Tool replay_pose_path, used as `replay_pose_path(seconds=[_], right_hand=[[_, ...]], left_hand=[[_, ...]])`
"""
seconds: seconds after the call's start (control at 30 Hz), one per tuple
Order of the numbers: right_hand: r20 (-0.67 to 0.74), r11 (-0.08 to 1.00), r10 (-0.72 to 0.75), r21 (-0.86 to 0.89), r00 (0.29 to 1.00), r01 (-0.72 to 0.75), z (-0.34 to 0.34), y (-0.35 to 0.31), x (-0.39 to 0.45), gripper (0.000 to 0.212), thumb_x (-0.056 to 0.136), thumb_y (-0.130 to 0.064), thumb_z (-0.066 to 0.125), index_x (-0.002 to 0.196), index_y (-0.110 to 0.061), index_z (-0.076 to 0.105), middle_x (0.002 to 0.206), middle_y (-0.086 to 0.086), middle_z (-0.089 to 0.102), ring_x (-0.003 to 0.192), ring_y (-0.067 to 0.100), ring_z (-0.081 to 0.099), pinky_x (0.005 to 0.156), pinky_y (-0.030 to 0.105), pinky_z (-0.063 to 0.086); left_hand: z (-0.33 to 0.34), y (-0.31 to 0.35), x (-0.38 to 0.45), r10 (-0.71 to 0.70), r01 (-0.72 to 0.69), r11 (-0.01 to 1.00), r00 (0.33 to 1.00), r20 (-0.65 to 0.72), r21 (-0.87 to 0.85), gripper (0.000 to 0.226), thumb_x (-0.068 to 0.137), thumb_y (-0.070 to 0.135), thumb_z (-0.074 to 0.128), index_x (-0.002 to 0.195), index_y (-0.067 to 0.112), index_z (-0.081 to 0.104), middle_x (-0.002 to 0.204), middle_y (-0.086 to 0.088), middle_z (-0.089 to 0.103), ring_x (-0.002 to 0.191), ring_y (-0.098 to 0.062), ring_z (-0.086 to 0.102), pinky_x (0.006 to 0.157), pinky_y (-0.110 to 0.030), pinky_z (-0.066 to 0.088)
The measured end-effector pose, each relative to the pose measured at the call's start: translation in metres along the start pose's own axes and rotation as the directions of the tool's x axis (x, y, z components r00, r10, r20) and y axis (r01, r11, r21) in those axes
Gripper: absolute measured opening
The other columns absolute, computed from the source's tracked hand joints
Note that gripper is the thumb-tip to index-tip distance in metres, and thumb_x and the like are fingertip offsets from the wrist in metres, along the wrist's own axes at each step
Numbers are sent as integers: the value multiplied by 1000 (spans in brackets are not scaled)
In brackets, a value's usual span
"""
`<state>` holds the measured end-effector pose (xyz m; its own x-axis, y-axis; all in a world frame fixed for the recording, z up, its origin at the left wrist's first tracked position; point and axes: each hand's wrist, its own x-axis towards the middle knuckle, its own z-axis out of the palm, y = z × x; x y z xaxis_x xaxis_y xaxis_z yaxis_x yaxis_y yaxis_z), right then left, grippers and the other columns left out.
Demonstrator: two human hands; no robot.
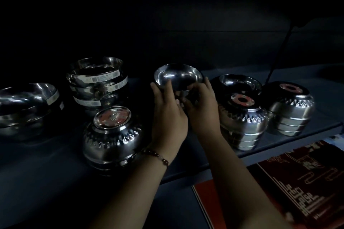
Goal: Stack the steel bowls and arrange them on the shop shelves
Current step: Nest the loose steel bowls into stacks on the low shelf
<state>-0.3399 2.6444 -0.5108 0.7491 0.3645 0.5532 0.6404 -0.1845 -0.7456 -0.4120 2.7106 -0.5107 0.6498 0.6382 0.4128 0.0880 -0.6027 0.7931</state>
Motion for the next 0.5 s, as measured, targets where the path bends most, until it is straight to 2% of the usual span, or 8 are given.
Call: replay_pose_path(seconds=[0.07, 0.13, 0.23, 0.3, 0.37, 0.43, 0.5], right_hand=[[-8, 999, 24, -37, 1000, -24, 1, 5, 3, 29, 87, -3, 64, 109, -22, 57, 158, 9, 29, 115, -34, 7, 80, -8, 27], [13, 996, 48, -82, 999, -47, 3, 8, 5, 30, 89, -4, 62, 115, -20, 58, 160, 6, 25, 125, -21, 12, 78, -8, 25], [78, 986, 69, -158, 995, -56, 7, 9, 7, 38, 90, -4, 59, 125, -21, 55, 160, 6, 25, 125, -11, 27, 75, -7, 31], [141, 974, 115, -210, 983, -84, 7, 8, 7, 45, 90, -12, 59, 134, -22, 50, 160, 10, 24, 129, 8, 44, 82, 5, 37], [219, 954, 183, -274, 958, -120, 5, 6, 6, 51, 93, -18, 59, 141, -23, 44, 163, 15, 12, 128, 27, 51, 85, 21, 42], [284, 931, 223, -346, 933, -117, 1, 5, 4, 59, 96, -20, 57, 150, -24, 31, 164, 17, -4, 130, 31, 50, 83, 25, 43], [343, 916, 214, -396, 915, -65, -3, 4, 1, 68, 98, -20, 55, 155, -25, 18, 163, 17, -10, 145, 33, 29, 91, 30, 45]], left_hand=[[5, -5, 4, -3, 2, 1000, 999, 32, 24, 66, 104, 20, 40, 156, 40, 3, 167, -4, -13, 146, -31, 33, 98, -44, 53], [10, -14, 8, -23, 19, 998, 998, 62, 65, 66, 104, 21, 40, 156, 39, 2, 167, -7, -10, 146, -34, 32, 100, -48, 51], [15, -22, 9, -71, 56, 990, 991, 115, 129, 67, 104, 21, 40, 157, 35, 1, 166, -13, -8, 147, -38, 28, 105, -53, 45], [17, -24, 7, -75, 48, 982, 987, 142, 184, 69, 104, 18, 40, 158, 31, -1, 166, -15, -11, 151, -37, 16, 113, -51, 37], [18, -22, 4, -76, 30, 965, 982, 170, 259, 73, 104, 14, 42, 158, 28, -3, 164, -18, -15, 153, -34, 0, 120, -46, 25], [16, -20, 2, -84, 12, 942, 976, 200, 336, 81, 101, 14, 49, 158, 27, -7, 163, -20, -18, 153, -34, -7, 122, -45, 20], [13, -18, -2, -85, -20, 907, 970, 229, 420, 88, 99, 19, 56, 158, 27, -9, 162, -22, -19, 152, -37, -9, 123, -47, 18]])
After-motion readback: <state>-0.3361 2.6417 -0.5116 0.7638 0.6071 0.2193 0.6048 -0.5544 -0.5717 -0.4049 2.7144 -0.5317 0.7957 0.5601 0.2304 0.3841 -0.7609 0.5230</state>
